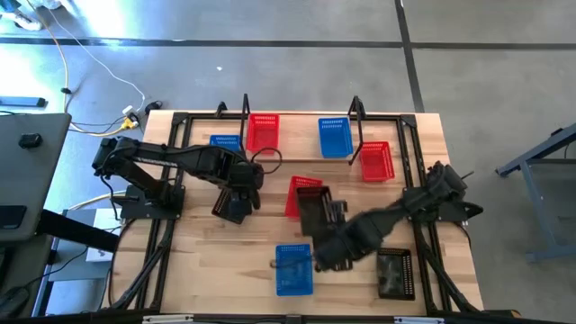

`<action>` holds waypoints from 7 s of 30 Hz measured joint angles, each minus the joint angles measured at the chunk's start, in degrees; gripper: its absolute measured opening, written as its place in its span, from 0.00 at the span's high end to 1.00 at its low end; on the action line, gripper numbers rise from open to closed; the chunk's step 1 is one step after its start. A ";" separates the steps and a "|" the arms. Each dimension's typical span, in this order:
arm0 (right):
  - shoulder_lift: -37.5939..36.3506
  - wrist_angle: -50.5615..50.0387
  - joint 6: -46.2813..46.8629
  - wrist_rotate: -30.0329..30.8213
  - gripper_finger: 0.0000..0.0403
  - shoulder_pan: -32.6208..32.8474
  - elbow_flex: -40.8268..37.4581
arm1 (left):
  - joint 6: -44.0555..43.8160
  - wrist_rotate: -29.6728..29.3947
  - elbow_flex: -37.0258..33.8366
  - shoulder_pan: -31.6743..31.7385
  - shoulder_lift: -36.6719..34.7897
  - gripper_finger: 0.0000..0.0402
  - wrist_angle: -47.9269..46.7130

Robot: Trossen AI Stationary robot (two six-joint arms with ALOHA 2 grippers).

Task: Stack baskets on shelf by color
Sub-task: Put the bottom left black basket on the shelf, then stack the bottom red basket on top of the red basket on the shelf

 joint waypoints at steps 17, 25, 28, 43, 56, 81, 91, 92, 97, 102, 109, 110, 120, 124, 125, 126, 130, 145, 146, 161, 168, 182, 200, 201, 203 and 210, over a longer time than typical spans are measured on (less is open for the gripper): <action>0.07 4.19 -17.51 0.80 1.00 -20.66 0.00 | 5.12 -2.74 0.00 11.47 0.00 0.71 -4.03; 0.11 9.26 -23.03 0.83 1.00 -28.45 0.00 | 10.73 -2.63 0.00 15.50 0.00 0.71 -4.04; 0.65 10.99 -26.11 0.82 1.00 -30.88 0.00 | 11.94 -2.63 -0.02 16.99 0.00 0.71 -4.03; 5.47 13.59 -35.77 -0.53 1.00 -38.46 0.00 | 11.80 -1.80 -0.04 21.38 0.00 0.71 -4.46; 8.26 14.82 -39.32 -2.67 1.00 -42.91 0.00 | 10.69 0.05 -0.04 24.01 0.00 0.71 -4.83; 12.07 14.49 -42.56 -5.73 1.00 -45.16 -0.04 | 10.62 1.13 -0.04 24.60 0.00 0.71 -6.26; 12.04 16.19 -41.92 -5.73 0.83 -46.44 -0.04 | 10.69 1.46 -0.04 24.60 0.00 0.71 -6.28; 12.04 16.19 -41.94 -5.73 0.81 -46.53 -0.04 | 10.69 1.44 -0.04 24.60 0.00 0.71 -6.28; 11.98 14.45 -39.45 -6.58 0.79 -46.41 2.01 | 10.71 1.44 -0.04 24.60 0.00 0.71 -6.28; 11.90 10.25 -34.89 -10.51 0.79 -46.12 6.15 | 10.74 1.46 -0.04 24.60 0.00 0.71 -6.26; 11.89 3.51 -25.43 -10.94 0.79 -46.12 10.40 | 12.22 4.98 -0.02 24.58 0.00 0.64 -6.24; 11.89 2.74 -23.88 -10.96 0.79 -46.12 11.12 | 12.22 6.01 -0.02 24.56 0.00 0.62 -6.24; 6.29 -2.41 -12.83 -9.45 0.79 -46.03 14.34 | 12.92 9.41 0.00 21.21 0.00 0.57 -6.33; 3.07 -4.19 -9.07 -7.43 0.79 -45.28 14.34 | 13.76 9.41 0.00 18.41 -0.02 0.57 -6.27; 2.12 -4.71 -8.08 -6.61 0.79 -44.93 14.34 | 13.77 9.44 0.00 17.58 -0.02 0.57 -5.99; 1.32 -5.44 -7.18 -6.16 0.79 -44.66 14.34 | 13.77 9.44 0.00 16.76 -0.02 0.57 -5.23; -1.28 -6.36 -4.09 -4.42 0.79 -43.17 14.34 | 14.04 10.38 0.00 13.26 -0.02 0.57 -0.89; -9.45 -6.26 -0.63 -2.76 0.79 -40.81 14.32 | 15.76 11.69 0.00 4.30 -0.02 0.57 15.84; -10.06 -6.26 -0.87 -2.78 0.79 -40.81 14.32 | 15.88 11.50 0.00 3.86 0.08 0.57 17.37; -18.37 -8.86 -2.47 -2.75 0.79 -40.88 14.32 | 20.02 10.86 0.02 -1.38 8.68 0.57 27.82; -20.32 -9.11 -2.09 -2.84 0.79 -40.88 14.29 | 23.48 10.87 0.00 -2.99 13.82 0.57 32.07; -20.59 -9.72 -0.97 -2.90 0.79 -40.88 14.27 | 25.32 11.39 0.01 -3.57 20.84 0.57 36.23; -20.59 -9.80 0.56 -2.91 0.79 -40.86 14.27 | 25.78 9.40 -0.07 -2.83 28.27 0.58 37.16; -20.59 -9.82 0.57 -2.91 0.79 -40.85 14.27 | 25.76 9.30 -0.07 -2.83 28.54 0.59 37.22; -20.59 -9.88 0.57 -2.91 0.79 -40.85 14.27 | 25.71 9.24 -0.04 -2.83 28.90 0.61 37.03; -20.59 -9.99 0.61 -2.89 0.79 -40.86 14.27 | 25.73 9.15 -0.04 -2.85 28.57 0.77 36.60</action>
